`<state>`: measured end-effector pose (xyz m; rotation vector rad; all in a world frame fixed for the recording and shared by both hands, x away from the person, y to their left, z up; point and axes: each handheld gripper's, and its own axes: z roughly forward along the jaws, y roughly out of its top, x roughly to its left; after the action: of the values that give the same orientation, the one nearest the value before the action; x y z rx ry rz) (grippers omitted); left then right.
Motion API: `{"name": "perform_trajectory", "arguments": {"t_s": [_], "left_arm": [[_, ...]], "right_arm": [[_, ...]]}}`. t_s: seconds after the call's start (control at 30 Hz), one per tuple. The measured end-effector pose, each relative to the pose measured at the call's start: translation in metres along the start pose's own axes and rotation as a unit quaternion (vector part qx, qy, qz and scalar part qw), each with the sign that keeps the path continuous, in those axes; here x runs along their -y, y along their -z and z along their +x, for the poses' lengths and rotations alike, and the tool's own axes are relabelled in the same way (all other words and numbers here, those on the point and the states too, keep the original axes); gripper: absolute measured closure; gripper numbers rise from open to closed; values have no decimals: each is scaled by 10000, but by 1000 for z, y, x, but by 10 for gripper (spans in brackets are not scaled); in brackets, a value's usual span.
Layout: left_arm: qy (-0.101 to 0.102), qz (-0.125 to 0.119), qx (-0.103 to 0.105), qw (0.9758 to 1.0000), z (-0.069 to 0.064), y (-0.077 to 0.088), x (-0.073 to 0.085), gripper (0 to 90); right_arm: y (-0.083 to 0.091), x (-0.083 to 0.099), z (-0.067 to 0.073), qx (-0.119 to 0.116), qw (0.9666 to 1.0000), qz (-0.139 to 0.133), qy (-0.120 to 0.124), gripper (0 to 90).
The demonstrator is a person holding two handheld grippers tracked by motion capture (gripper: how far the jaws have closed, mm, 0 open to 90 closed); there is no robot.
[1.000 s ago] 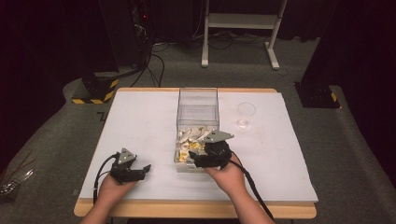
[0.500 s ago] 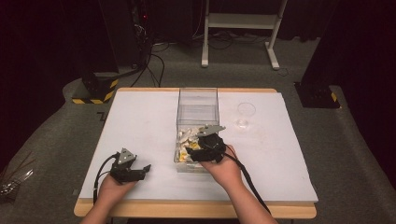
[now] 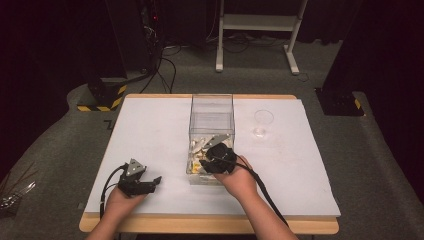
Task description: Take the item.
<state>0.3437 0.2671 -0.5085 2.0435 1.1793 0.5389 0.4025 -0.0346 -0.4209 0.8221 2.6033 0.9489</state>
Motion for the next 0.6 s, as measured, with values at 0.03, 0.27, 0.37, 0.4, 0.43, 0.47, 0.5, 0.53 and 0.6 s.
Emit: {"name": "perform_trajectory", "arguments": {"t_s": [0.03,0.27,0.37,0.4,0.43,0.47,0.5,0.53,0.6], "left_arm": [[1,1,1,10000,0,0,0,254],[3,-9,2,10000,0,0,0,254],[6,-8,-1,10000,0,0,0,254],[2,-8,1,10000,0,0,0,254],[1,-7,3,10000,0,0,0,254],[1,-6,3,10000,0,0,0,254],[2,-7,2,10000,0,0,0,254],[1,-6,3,10000,0,0,0,254],[3,-8,2,10000,0,0,0,254]], "right_arm": [[-1,0,1,1,10000,39,19,630],[-2,-1,0,-51,9999,130,56,774],[-2,0,1,-19,9997,183,129,858],[-2,0,1,-17,9997,180,133,876],[-2,0,1,-25,9998,154,129,883],[-2,1,1,-12,9998,138,132,887],[-1,1,1,-8,9999,109,107,889],[0,2,0,-8,9999,76,93,891],[1,3,1,13,10000,7,77,891]]}}
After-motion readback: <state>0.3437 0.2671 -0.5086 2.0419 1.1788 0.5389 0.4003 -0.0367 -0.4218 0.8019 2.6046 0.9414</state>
